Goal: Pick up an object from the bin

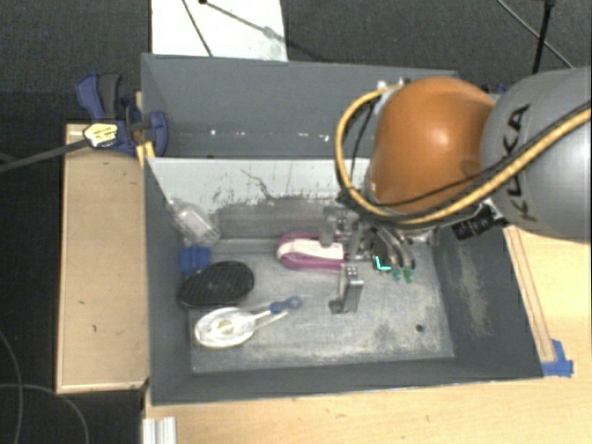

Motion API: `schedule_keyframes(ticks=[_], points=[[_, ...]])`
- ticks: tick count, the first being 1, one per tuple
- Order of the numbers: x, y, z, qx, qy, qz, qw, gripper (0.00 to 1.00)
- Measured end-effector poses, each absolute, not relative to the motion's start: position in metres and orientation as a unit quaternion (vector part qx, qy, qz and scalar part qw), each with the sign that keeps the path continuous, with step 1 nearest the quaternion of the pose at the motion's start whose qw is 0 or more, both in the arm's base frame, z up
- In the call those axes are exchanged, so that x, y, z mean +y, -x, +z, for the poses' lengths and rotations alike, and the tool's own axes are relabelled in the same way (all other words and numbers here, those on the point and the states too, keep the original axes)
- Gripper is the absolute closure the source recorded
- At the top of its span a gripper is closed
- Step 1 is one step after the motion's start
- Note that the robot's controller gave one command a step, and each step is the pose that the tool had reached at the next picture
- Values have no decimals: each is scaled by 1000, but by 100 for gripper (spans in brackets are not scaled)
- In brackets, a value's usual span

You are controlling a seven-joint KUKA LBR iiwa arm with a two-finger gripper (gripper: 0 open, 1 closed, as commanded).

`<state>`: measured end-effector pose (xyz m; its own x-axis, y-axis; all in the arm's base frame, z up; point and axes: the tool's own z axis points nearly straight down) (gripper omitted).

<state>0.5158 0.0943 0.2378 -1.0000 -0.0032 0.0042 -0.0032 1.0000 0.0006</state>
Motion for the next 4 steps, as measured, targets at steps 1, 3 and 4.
schedule_keyframes(ticks=[1,3,4], points=[[164,-490,215,-994,-113,-1,0,0],[197,-530,76,-970,-243,-1,-9,100],[205,-527,238,-972,-236,-1,-6,100]])
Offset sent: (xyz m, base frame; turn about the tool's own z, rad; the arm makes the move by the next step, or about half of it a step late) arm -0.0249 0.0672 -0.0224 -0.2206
